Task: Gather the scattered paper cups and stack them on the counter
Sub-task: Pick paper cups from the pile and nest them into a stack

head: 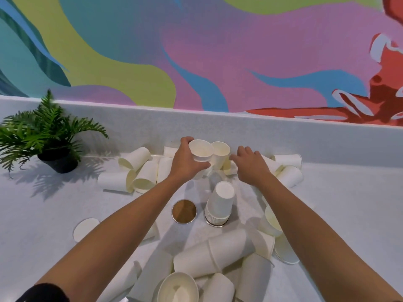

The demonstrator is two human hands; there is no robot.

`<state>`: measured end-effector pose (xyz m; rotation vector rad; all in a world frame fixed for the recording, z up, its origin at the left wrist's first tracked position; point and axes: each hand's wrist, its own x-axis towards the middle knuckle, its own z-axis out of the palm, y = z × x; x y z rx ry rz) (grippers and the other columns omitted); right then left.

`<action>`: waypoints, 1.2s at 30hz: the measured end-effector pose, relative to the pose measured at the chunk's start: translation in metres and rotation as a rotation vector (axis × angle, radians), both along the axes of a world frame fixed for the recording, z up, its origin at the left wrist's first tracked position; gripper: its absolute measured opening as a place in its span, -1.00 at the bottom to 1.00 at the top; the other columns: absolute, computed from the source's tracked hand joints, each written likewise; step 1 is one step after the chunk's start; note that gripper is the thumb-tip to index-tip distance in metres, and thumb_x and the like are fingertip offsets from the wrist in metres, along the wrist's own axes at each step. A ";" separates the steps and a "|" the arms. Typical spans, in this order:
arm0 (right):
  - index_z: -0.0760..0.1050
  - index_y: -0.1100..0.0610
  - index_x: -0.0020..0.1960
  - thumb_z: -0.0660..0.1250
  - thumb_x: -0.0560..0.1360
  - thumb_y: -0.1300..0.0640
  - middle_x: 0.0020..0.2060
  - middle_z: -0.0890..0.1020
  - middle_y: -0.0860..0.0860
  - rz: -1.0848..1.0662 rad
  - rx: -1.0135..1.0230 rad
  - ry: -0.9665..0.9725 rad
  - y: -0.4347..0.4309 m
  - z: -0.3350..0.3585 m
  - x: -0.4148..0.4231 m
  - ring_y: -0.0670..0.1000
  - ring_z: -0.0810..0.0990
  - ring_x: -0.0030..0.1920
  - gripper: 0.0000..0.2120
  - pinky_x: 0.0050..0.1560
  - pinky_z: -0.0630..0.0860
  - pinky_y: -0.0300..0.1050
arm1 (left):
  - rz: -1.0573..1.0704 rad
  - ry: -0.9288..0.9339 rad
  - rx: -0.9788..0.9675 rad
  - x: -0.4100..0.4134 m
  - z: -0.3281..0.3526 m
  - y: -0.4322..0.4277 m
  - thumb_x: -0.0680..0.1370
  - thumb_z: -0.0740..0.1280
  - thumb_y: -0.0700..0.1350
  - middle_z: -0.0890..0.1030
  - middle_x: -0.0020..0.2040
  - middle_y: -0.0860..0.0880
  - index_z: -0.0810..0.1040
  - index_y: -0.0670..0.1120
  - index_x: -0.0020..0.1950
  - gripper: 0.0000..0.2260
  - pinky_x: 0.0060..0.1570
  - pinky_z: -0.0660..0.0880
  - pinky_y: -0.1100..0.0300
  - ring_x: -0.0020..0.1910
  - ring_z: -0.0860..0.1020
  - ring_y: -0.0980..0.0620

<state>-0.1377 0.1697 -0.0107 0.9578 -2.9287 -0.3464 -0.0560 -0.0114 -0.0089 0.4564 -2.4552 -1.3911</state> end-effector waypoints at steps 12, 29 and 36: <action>0.47 0.13 0.22 0.16 0.58 0.24 0.15 0.57 0.08 0.104 0.311 0.105 -0.015 -0.026 -0.009 0.11 0.45 0.21 -0.76 0.15 0.35 -0.08 | -0.093 -0.019 -0.039 0.005 -0.015 -0.008 0.32 0.60 -0.11 0.47 0.26 -0.02 0.29 -0.04 0.32 -0.30 0.07 0.43 0.26 0.13 0.44 0.08; 0.45 0.20 0.23 0.23 0.58 0.12 0.13 0.61 0.15 -0.101 -0.451 0.248 -0.021 0.076 0.024 0.15 0.57 0.06 -0.74 0.12 0.48 0.00 | 0.027 -0.061 -0.074 0.019 -0.002 -0.004 0.29 0.61 -0.10 0.49 0.26 -0.07 0.27 -0.03 0.34 -0.26 0.09 0.52 0.10 0.20 0.51 -0.08; 0.45 0.19 0.07 0.15 0.61 0.04 -0.09 0.63 0.15 -0.034 -0.683 0.285 -0.034 0.091 0.040 0.15 0.59 -0.15 -0.76 -0.11 0.55 0.03 | 0.035 -0.060 -0.087 0.021 0.015 0.001 0.29 0.60 -0.09 0.50 0.22 -0.08 0.27 -0.06 0.31 -0.28 0.05 0.53 0.12 0.14 0.54 -0.09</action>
